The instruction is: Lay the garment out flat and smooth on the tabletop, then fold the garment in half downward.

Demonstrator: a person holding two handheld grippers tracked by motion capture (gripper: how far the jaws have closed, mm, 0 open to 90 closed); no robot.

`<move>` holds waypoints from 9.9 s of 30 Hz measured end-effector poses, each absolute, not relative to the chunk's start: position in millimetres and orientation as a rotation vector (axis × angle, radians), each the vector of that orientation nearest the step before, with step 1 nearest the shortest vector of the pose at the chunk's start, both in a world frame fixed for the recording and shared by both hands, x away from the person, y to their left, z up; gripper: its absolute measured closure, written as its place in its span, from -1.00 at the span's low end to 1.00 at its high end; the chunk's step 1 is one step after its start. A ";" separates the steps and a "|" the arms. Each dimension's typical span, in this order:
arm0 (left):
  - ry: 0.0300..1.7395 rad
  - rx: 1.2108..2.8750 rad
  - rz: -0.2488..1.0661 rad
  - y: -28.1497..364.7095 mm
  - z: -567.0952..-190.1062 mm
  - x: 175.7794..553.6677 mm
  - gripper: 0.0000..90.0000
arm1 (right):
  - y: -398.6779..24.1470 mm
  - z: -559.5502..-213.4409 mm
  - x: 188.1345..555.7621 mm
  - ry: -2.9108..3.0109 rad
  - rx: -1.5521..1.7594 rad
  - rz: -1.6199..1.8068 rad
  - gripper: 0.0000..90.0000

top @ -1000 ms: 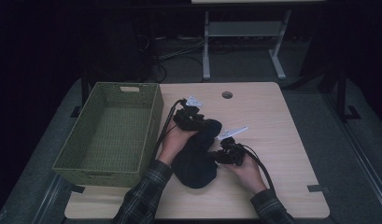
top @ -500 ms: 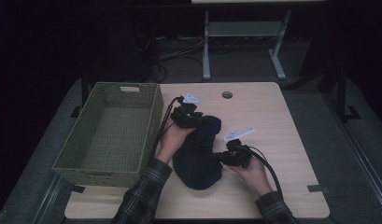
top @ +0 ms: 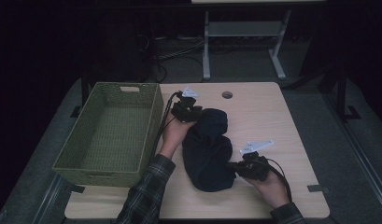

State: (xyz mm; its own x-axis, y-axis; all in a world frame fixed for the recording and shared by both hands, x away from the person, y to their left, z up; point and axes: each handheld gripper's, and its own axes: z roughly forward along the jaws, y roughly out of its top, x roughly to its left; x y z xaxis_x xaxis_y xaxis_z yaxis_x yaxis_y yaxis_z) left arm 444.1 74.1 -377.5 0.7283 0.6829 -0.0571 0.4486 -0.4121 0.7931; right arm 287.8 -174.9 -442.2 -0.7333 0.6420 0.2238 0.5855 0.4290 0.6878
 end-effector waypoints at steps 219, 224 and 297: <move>0.945 2.235 0.294 61.0 -459.2 480.0 0.49 | -211.7 -454.1 471.4 2.445 1.359 1.009 0.29; 0.922 2.245 0.280 60.6 -459.8 479.6 0.57 | -210.1 -460.2 471.1 2.470 1.376 1.013 0.33; 0.724 2.077 0.485 87.7 -366.5 382.2 0.93 | -211.5 -377.6 377.9 2.320 1.035 1.268 0.91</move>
State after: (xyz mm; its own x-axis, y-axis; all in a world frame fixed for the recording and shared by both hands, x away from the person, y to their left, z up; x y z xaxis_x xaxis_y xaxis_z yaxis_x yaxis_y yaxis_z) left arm 382.2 87.7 -366.5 0.7559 0.6504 0.0744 0.3156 -0.4617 0.8290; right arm 377.9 -211.5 -377.6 -0.6951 0.7150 0.0750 0.4492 0.3506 0.8217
